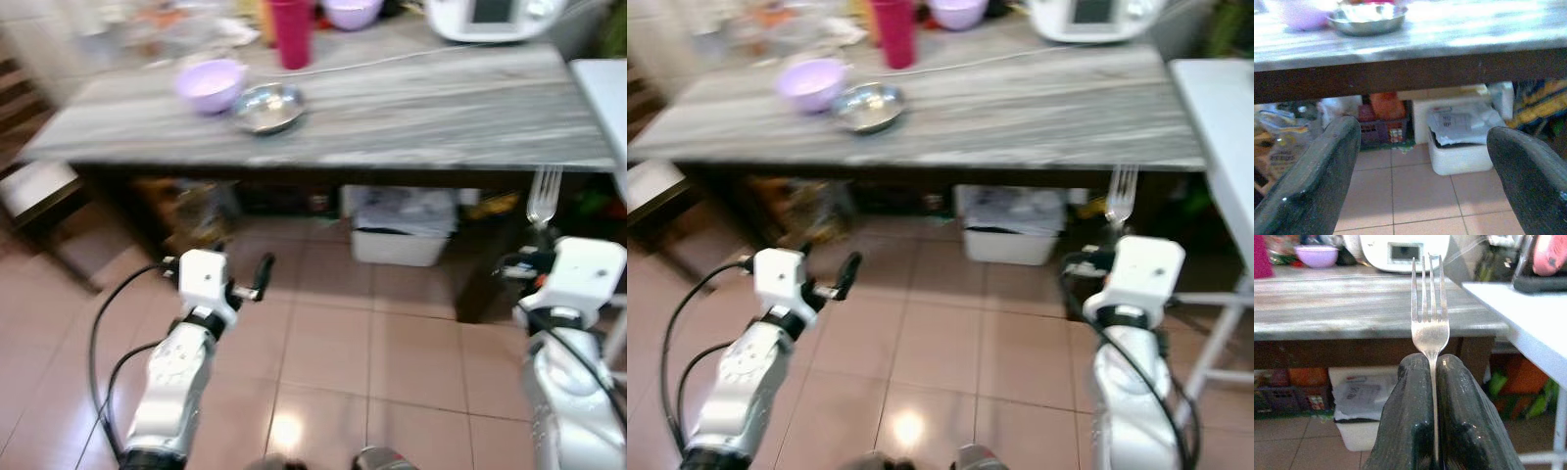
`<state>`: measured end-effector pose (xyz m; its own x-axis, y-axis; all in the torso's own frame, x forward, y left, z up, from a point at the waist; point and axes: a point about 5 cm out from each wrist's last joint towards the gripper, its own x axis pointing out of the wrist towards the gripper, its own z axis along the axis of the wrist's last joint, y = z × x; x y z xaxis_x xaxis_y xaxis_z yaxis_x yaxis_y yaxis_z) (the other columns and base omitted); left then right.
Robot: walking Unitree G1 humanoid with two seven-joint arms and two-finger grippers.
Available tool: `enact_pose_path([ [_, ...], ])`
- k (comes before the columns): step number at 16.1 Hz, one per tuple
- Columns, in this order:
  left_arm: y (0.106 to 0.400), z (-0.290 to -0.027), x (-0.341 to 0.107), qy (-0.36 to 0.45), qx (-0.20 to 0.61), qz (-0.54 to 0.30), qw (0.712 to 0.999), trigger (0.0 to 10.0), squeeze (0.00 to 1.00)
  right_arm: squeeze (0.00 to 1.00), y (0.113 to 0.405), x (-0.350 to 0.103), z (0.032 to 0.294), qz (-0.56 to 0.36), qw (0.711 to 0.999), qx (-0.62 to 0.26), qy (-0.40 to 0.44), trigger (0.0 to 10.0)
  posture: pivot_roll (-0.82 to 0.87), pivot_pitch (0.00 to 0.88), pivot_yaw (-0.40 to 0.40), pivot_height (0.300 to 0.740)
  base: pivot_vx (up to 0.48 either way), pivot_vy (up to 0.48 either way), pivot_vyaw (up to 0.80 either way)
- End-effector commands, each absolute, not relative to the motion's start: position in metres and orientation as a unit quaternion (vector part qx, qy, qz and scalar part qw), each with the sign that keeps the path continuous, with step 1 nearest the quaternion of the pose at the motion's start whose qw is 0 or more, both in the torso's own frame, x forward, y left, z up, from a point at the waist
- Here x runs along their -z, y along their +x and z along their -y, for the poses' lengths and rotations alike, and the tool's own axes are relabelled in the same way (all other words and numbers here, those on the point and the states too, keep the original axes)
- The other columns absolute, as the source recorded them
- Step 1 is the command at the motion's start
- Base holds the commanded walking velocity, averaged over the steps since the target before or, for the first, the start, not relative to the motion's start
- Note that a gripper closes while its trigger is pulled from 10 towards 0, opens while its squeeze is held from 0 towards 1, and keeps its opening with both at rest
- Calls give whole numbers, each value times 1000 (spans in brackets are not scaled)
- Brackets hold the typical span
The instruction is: Setting the table
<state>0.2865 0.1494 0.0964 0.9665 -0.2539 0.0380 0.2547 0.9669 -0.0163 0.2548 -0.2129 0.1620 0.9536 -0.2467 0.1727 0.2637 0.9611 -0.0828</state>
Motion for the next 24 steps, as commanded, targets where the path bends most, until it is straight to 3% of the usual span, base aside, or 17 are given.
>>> enact_pose_path([
  [1, 286, -149, -95, -11, 133, 13, 991, 10000, 0, 0, 253, -165, 216, 85, 986, 137, -53, 10000, -334, 177, 109, 740, 454, 0, -594],
  [8, 286, -150, -95, -10, 136, 10, 991, 10000, 0, 0, 252, -164, 213, 84, 986, 135, -53, 10000, -329, 181, 118, 740, 388, 182, -77],
  [13, 287, -151, -95, -10, 132, 6, 991, 10000, 0, 0, 252, -163, 212, 84, 986, 136, -51, 10000, -325, 182, 123, 740, 0, 78, 0],
  [24, 292, -149, -105, -6, 135, 18, 991, 10000, 0, 0, 251, -166, 213, 94, 985, 139, -49, 10000, -326, 186, 131, 740, 0, 460, 0],
])
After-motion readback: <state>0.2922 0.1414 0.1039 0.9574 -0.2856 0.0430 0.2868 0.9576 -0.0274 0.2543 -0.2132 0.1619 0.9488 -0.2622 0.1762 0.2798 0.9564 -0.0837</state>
